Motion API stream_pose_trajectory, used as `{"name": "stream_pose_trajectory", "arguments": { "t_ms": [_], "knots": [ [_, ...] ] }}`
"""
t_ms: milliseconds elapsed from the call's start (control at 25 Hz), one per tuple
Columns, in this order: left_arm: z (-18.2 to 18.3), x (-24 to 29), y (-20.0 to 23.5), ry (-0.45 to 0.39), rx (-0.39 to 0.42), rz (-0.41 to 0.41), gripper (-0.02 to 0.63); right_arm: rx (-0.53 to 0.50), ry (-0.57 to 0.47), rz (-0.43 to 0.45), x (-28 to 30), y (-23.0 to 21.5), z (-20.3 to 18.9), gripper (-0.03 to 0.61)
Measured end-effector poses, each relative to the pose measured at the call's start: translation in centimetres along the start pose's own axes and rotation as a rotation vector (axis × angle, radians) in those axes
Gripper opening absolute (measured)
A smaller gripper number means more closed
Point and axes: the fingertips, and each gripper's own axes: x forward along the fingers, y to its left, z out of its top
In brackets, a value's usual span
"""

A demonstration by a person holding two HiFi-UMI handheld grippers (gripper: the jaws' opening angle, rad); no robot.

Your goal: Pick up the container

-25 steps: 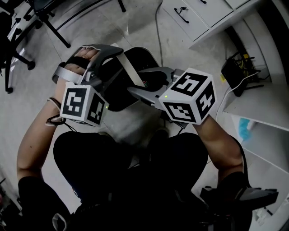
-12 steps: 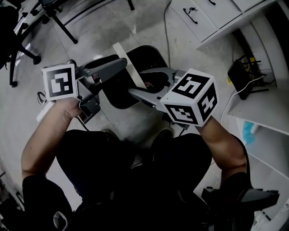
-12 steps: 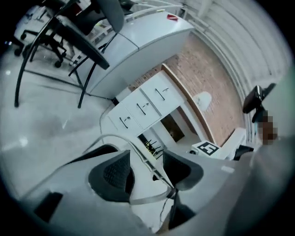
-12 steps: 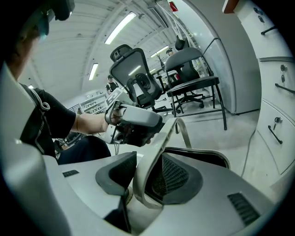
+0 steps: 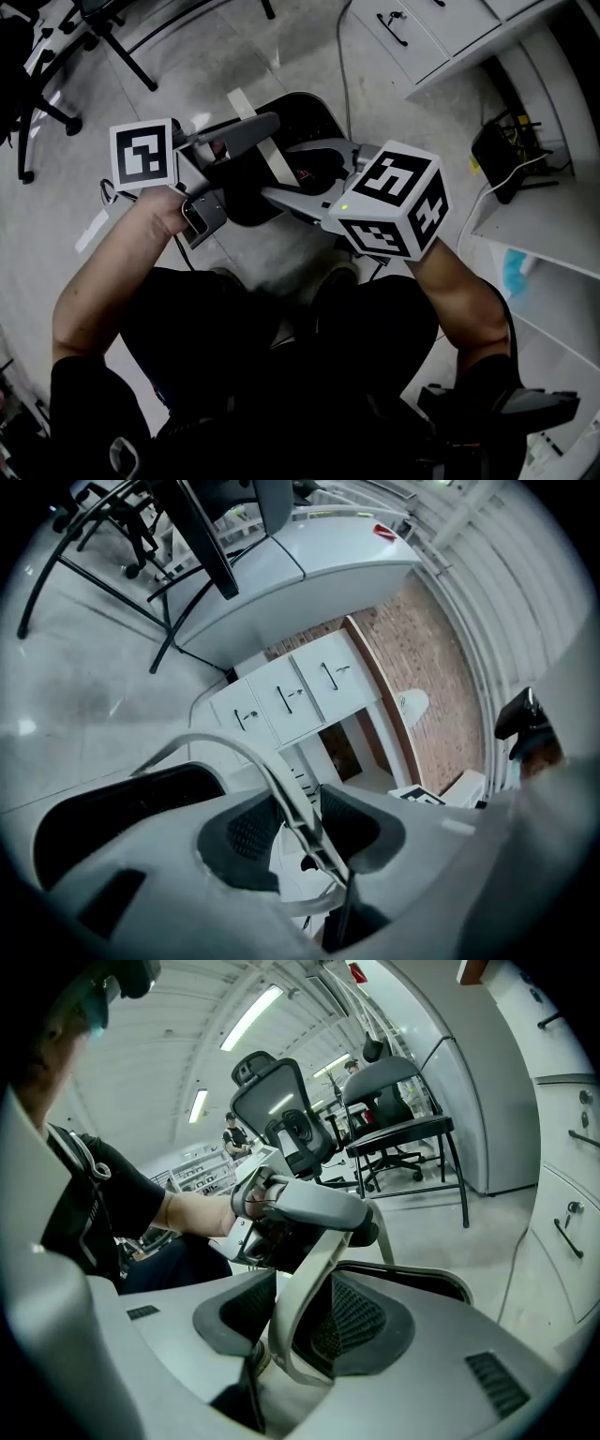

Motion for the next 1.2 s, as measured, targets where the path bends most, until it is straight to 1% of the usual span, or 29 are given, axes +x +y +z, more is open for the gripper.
{"name": "stream_pose_trajectory", "arguments": {
  "t_ms": [80,200,360,440,600,680,760,880,1000,1080,1200],
  "knots": [
    [0.1,0.0,-0.1,-0.009,0.001,-0.005,0.143,-0.003,0.001,0.031,-0.1,0.1,-0.1,0.17],
    [0.2,-0.1,0.0,-0.023,-0.003,-0.002,0.14,-0.001,-0.003,0.071,-0.9,-0.2,0.0,0.196],
    [0.1,-0.1,0.0,-0.028,-0.009,0.003,0.138,-0.029,0.0,0.079,-3.2,-1.4,0.2,0.201],
    [0.2,-0.2,0.1,-0.03,-0.013,0.007,0.138,-0.027,-0.028,0.047,-4.3,-2.7,1.1,0.201],
    [0.3,-0.2,-0.1,-0.047,-0.03,-0.016,0.13,0.032,-0.139,-0.04,-5.2,-5.4,3.7,0.199],
    [0.3,-0.1,-0.1,-0.055,-0.048,-0.024,0.124,0.053,-0.187,-0.081,-5.1,-6.2,4.6,0.189],
    [0.3,-0.2,0.0,-0.063,-0.058,-0.027,0.121,0.051,-0.225,-0.113,-4.9,-6.8,5.2,0.142],
    [0.3,-0.1,0.0,-0.071,-0.074,-0.031,0.118,0.026,-0.268,-0.186,-4.6,-8.0,5.9,0.089],
    [0.4,-0.2,-0.2,-0.081,-0.093,-0.024,0.118,0.03,-0.311,-0.218,-3.7,-9.0,6.4,0.052],
    [0.5,-0.2,-0.3,-0.088,-0.091,-0.04,0.115,0.028,-0.323,-0.242,-3.0,-9.6,6.4,0.036],
    [0.6,-0.2,-0.3,-0.096,-0.066,-0.074,0.117,-0.01,-0.331,-0.325,-2.3,-10.5,6.1,0.025]
  ]
}}
